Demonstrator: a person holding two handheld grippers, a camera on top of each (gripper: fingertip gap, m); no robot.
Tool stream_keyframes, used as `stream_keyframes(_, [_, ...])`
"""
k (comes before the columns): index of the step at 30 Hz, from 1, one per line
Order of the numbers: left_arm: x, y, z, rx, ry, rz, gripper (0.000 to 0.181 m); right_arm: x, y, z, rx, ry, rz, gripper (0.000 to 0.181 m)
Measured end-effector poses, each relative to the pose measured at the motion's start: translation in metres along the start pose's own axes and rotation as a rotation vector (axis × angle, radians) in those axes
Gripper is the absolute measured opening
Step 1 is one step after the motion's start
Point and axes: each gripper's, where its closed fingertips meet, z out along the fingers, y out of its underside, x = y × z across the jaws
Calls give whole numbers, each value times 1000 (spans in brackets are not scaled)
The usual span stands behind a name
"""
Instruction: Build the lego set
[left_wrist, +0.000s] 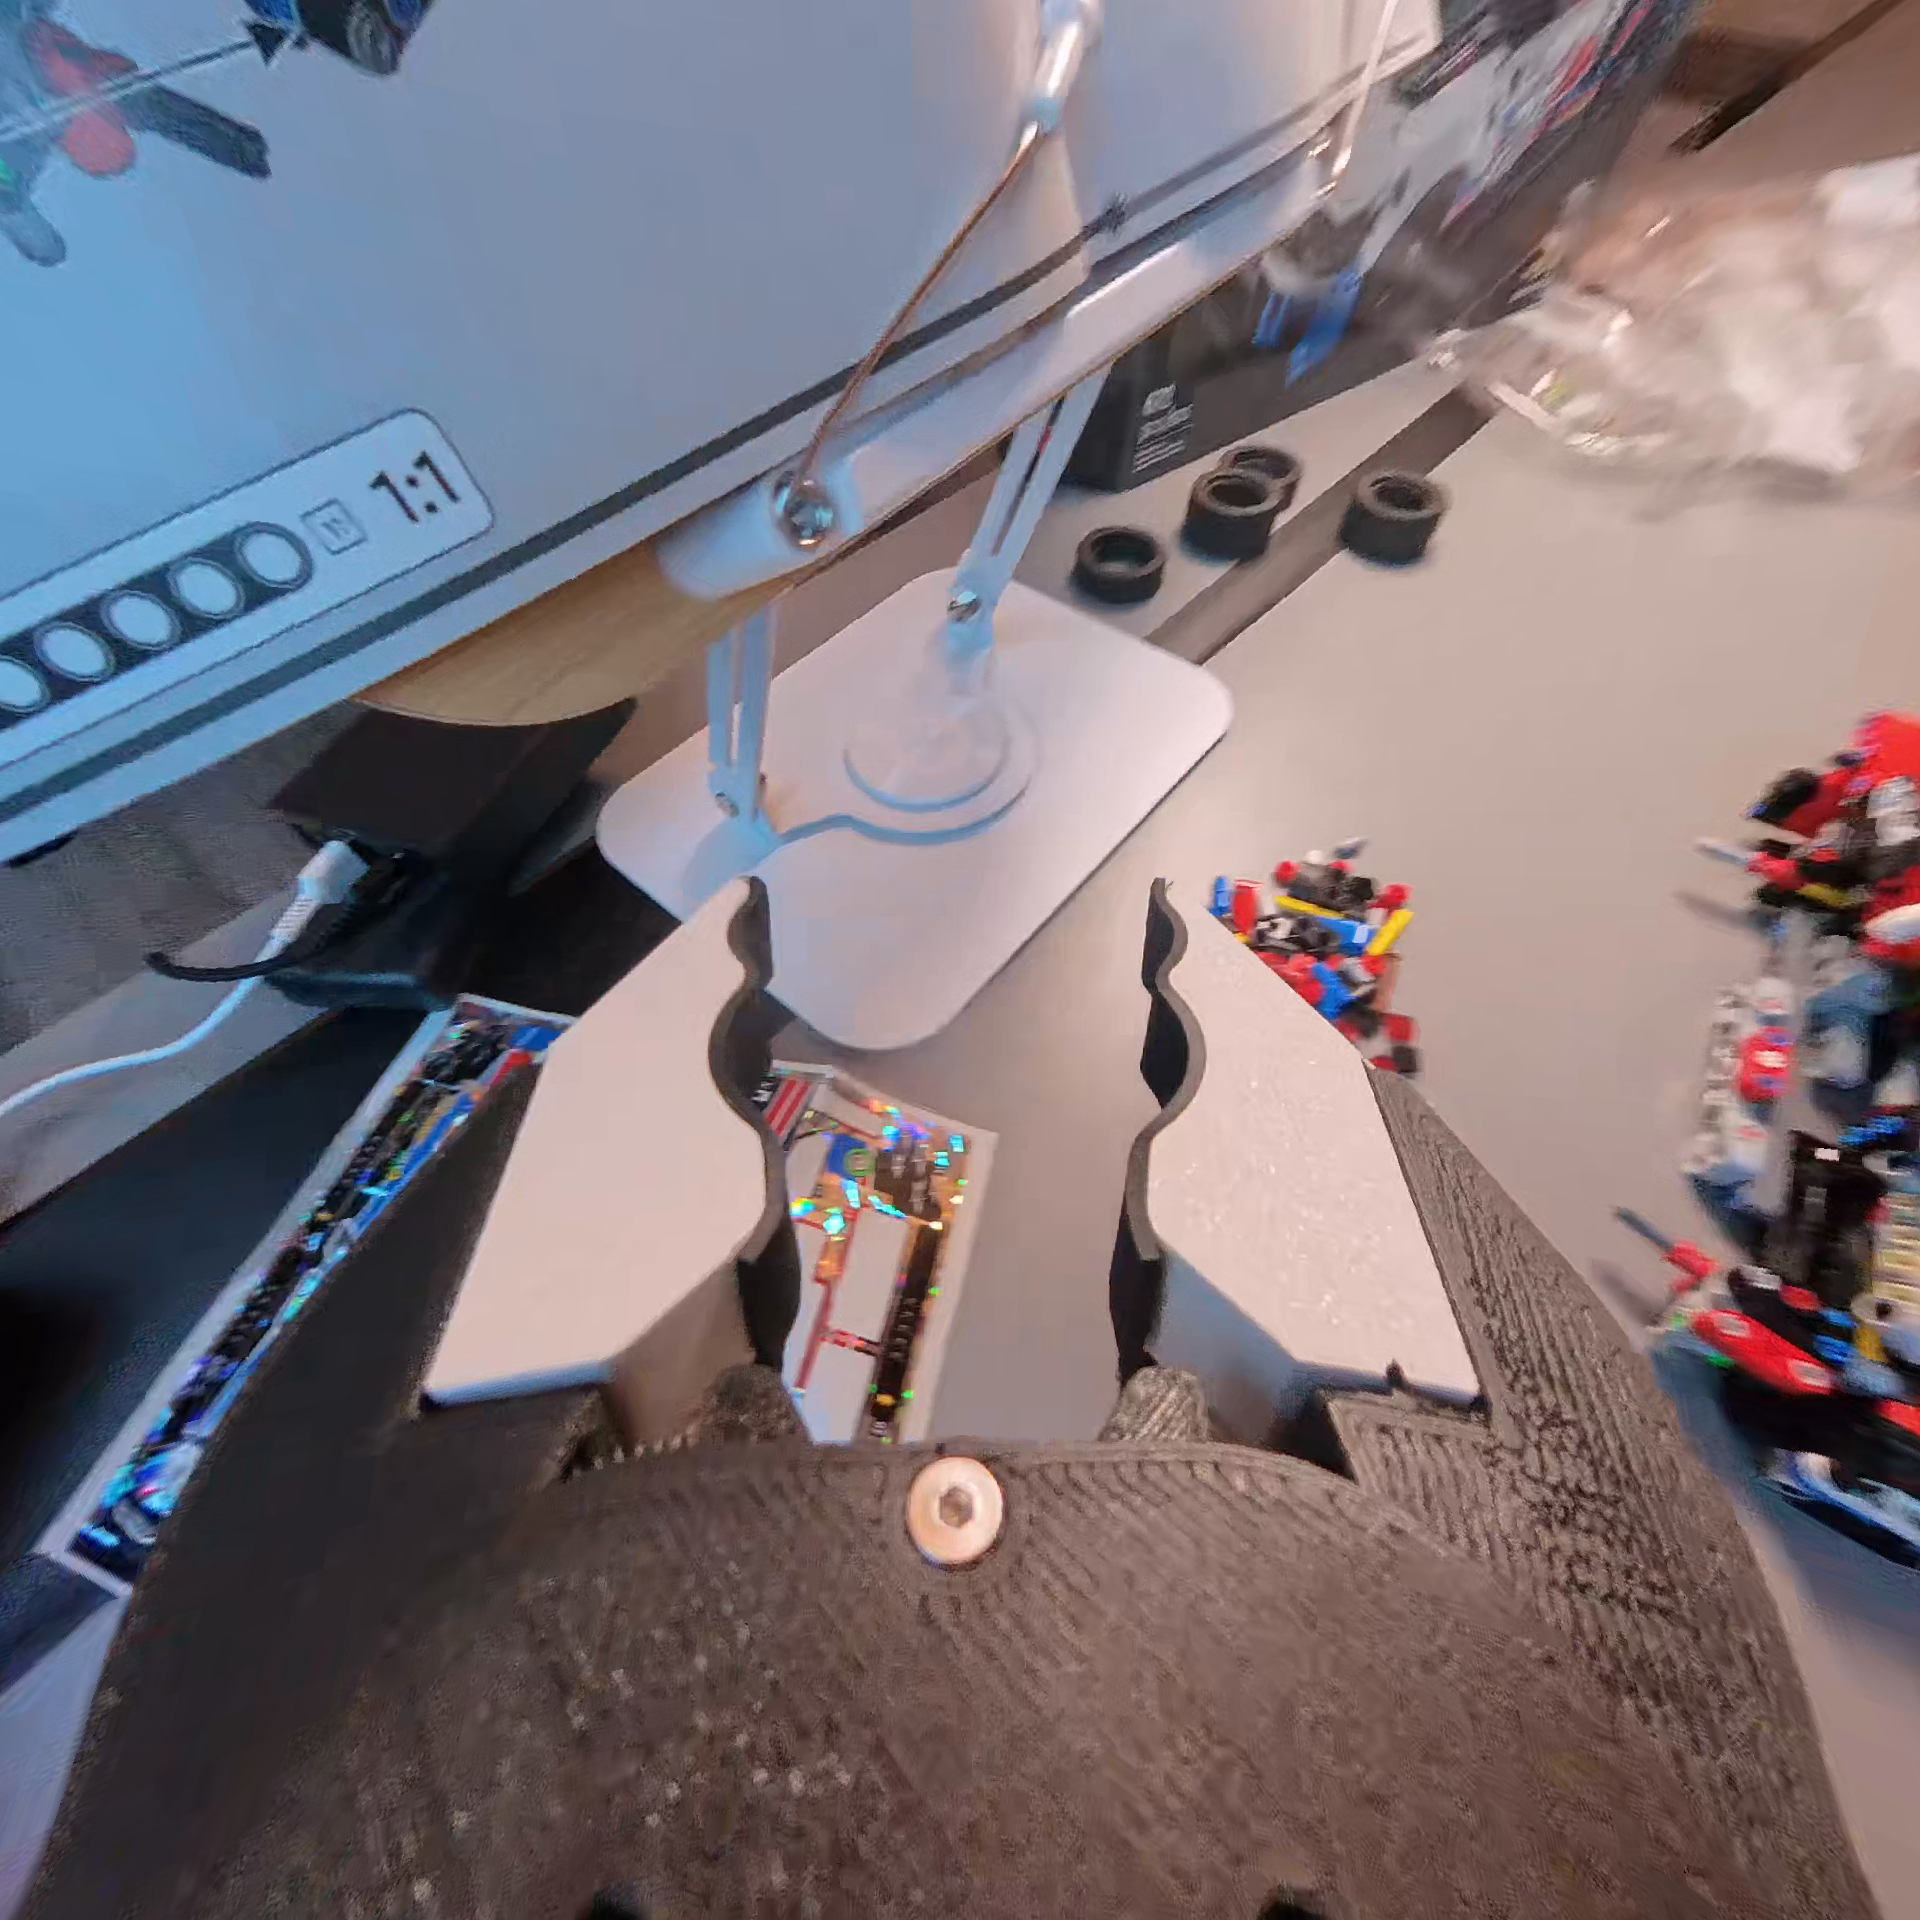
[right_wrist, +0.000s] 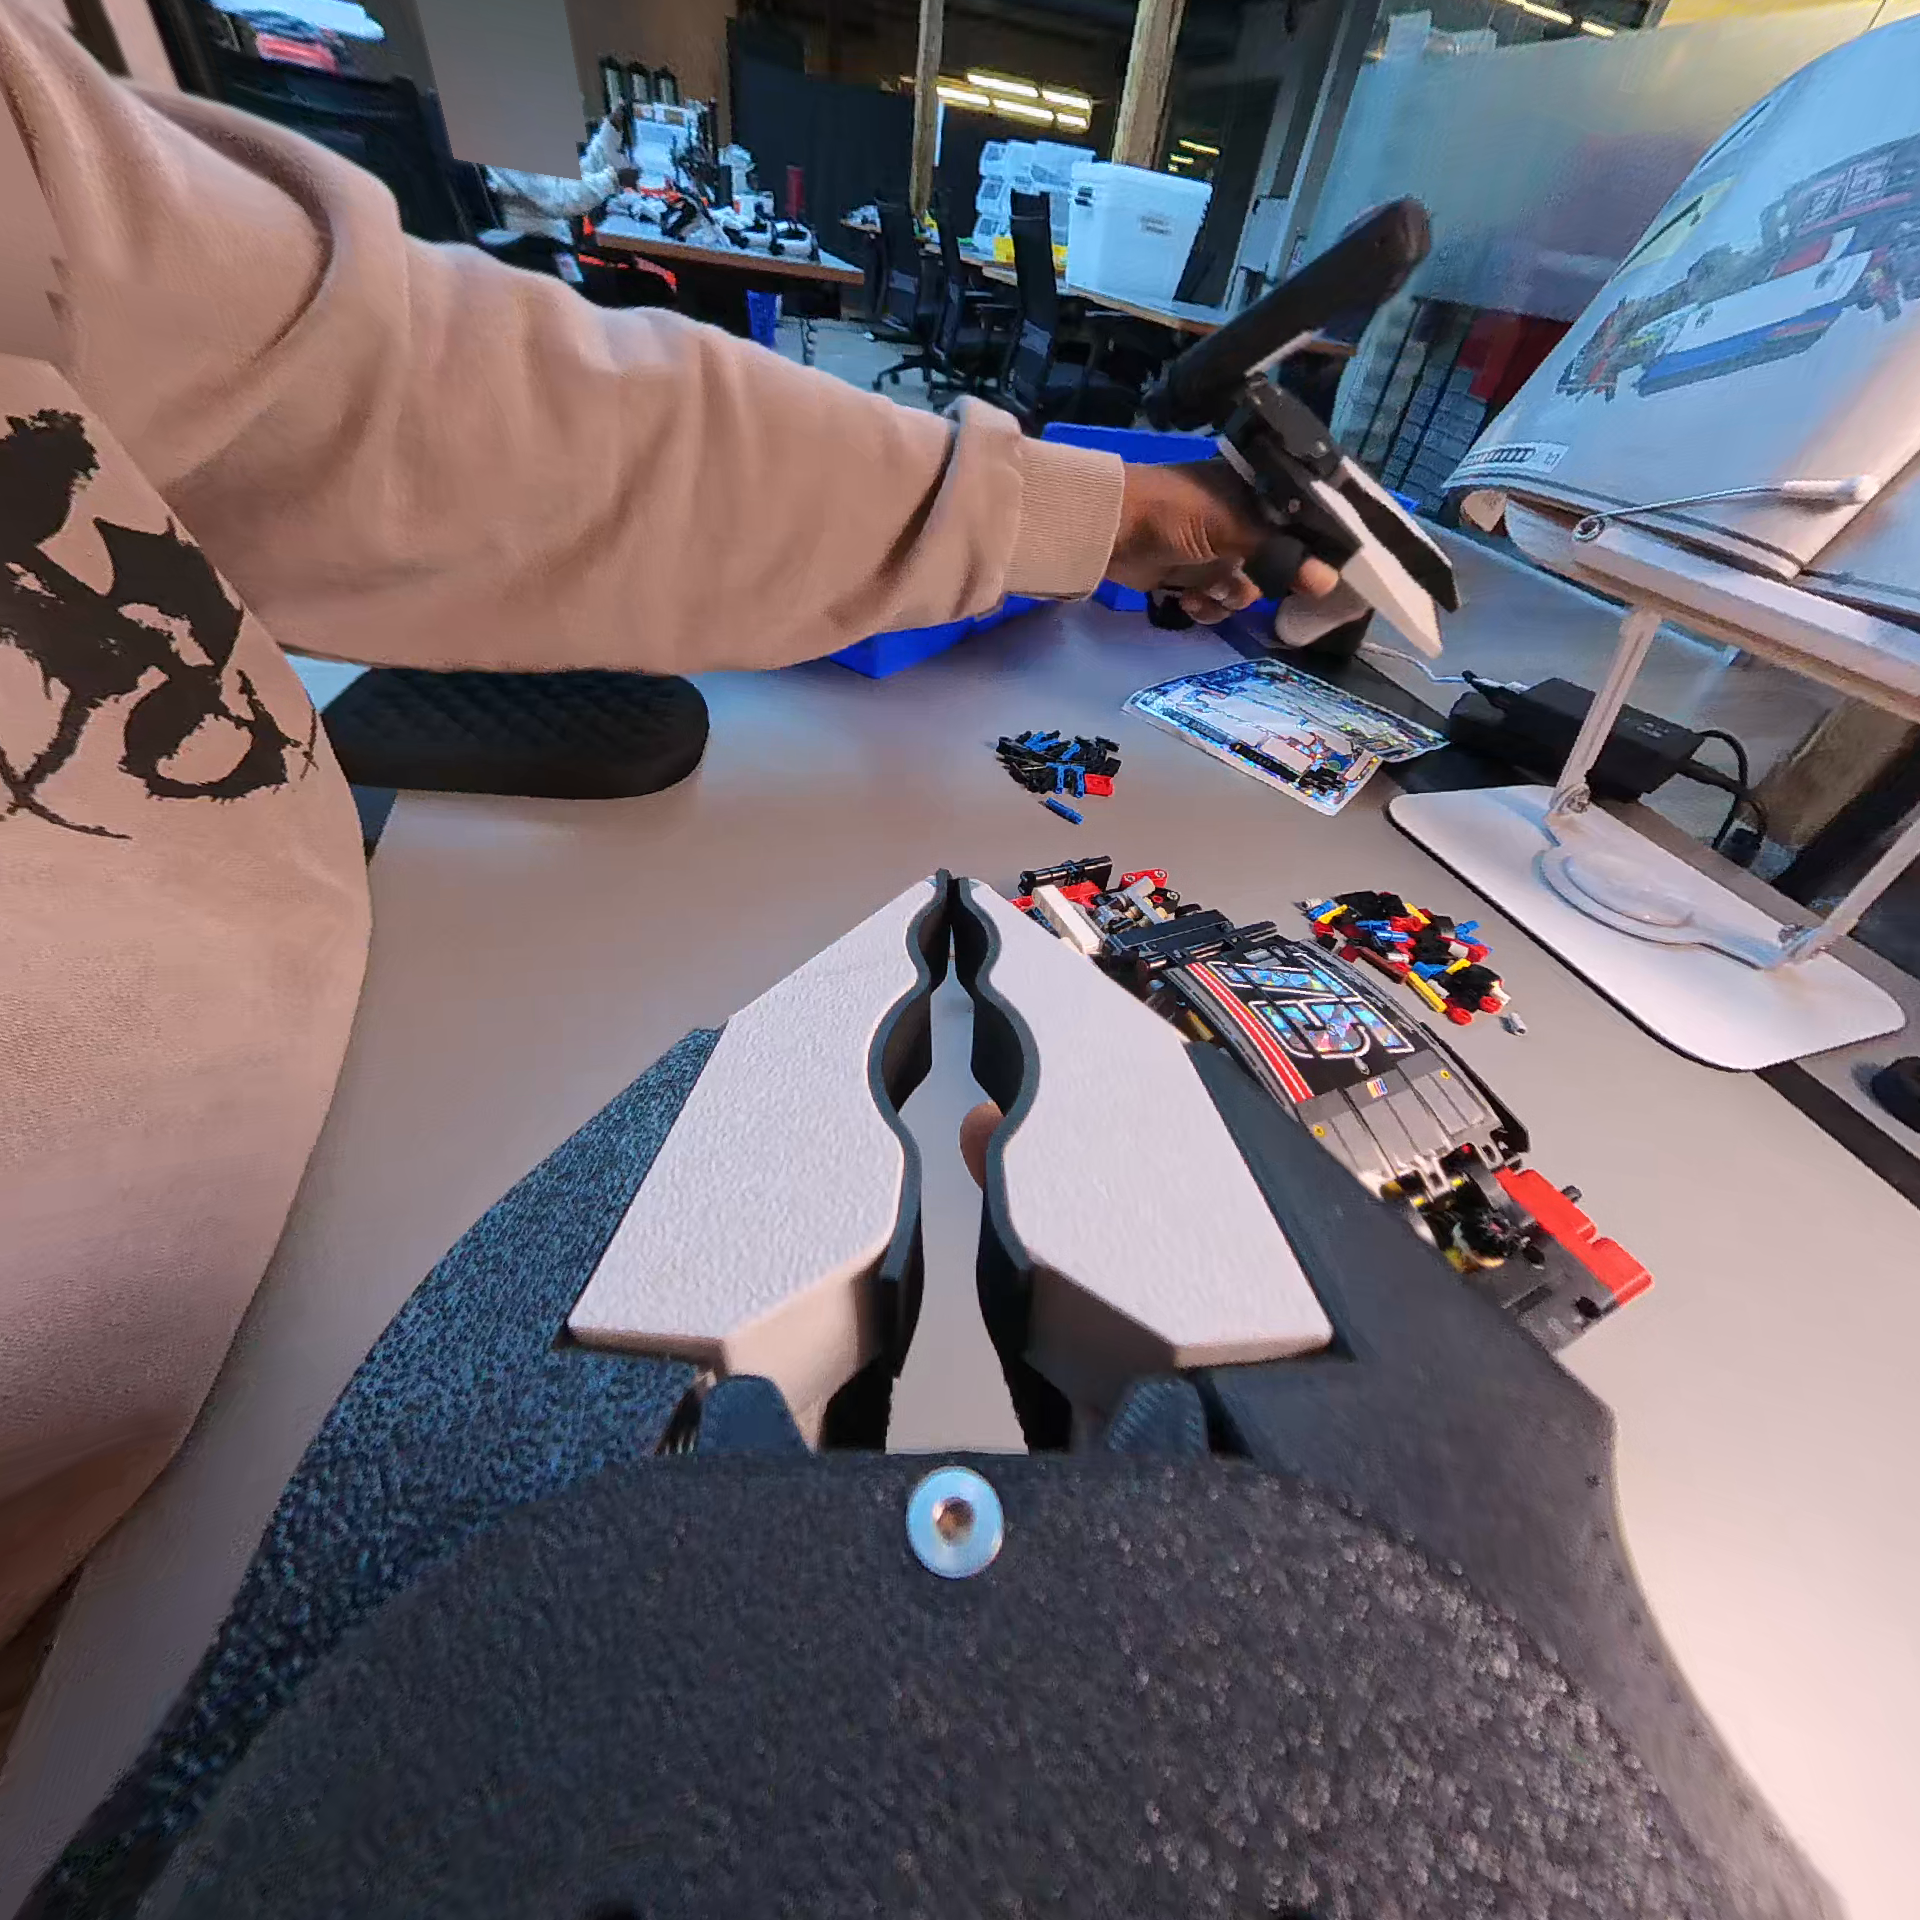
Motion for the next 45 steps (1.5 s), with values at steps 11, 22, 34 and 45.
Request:
stream_keyframes(11, [233,7,-99,137,485,122,53,4,-14,-2,80,29,116,0])
stream_keyframes(22, [301,60,-99,112,363,315,46,0,-25,6,174,45,190,0])
stream_keyframes(34, [242,107,-66,-49,226,302,94,51,11,-25,240,168,349,0])
stream_keyframes(45, [239,101,-59,-16,190,379,33,52,20,-22,255,75,561,0])
